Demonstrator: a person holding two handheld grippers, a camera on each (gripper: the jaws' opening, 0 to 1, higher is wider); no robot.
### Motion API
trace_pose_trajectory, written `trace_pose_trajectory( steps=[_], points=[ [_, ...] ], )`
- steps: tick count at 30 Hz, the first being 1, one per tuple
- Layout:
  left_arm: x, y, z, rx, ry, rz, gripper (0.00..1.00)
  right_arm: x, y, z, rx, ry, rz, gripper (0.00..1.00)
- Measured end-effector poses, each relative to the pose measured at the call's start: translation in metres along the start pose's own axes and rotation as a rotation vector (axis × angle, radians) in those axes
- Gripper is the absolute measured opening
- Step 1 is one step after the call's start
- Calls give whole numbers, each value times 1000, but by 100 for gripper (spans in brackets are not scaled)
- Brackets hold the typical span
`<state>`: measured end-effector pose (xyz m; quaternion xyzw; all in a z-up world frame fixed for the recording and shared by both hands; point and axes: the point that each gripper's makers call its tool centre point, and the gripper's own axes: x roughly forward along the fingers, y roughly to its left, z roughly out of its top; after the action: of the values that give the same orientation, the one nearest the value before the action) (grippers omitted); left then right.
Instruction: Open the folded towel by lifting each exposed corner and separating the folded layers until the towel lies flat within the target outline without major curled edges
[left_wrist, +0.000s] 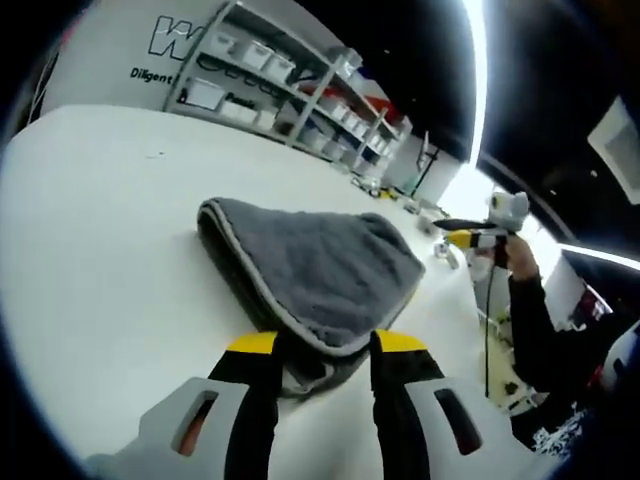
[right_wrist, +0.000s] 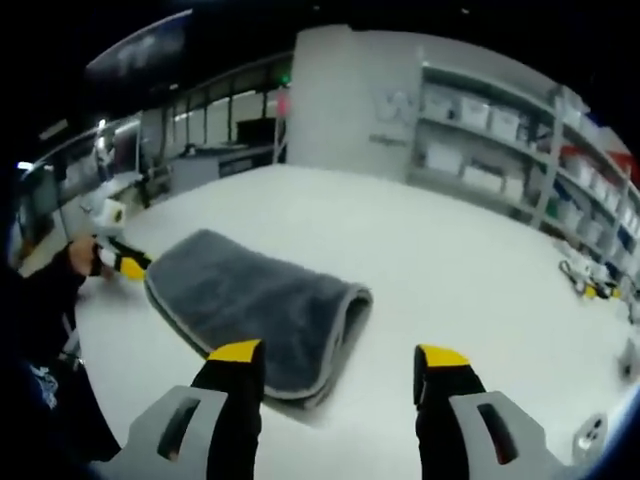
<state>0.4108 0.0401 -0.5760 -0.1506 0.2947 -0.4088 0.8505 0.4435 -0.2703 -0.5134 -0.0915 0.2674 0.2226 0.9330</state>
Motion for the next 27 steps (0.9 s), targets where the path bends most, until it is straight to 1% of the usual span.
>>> trace_pose_trajectory(
  steps=[2,3,4,6,8,10,13,15,18,20,23,25,26,27],
  points=[
    [1,-2,2,-24,-9,-17,32,10,4,-7,10,15,20,57],
    [1,-3,3,-36,-11,-29,33,13,4,-7,29,8,17,58],
    [2,-2,2,-43,-9,-32,32,16,1,-4,71,-21,0,59],
    [2,-1,2,-47,-8,-26,29,20,0,-7,91,-19,7,52],
    [2,1,2,-52,-9,-18,27,22,3,-8,115,-22,17,44],
    [2,1,2,-59,-11,-23,27,25,3,-9,145,-22,21,43],
    [4,3,0,-53,-4,-15,26,32,8,-16,144,10,27,41],
    [7,4,-2,-51,4,-12,26,38,6,-17,148,13,14,36],
    [8,7,-5,-35,21,6,21,46,8,-17,159,35,25,37],
    [8,8,-5,-31,22,9,20,53,10,-17,172,44,35,37],
    [9,7,-7,-27,28,5,18,64,11,-22,179,72,40,36],
    [10,7,-9,-19,33,5,17,70,9,-23,184,72,37,31],
    [10,7,-9,-14,35,7,16,71,9,-21,204,64,39,30],
    [10,7,-9,-12,35,8,16,70,12,-20,223,62,46,31]
  ],
)
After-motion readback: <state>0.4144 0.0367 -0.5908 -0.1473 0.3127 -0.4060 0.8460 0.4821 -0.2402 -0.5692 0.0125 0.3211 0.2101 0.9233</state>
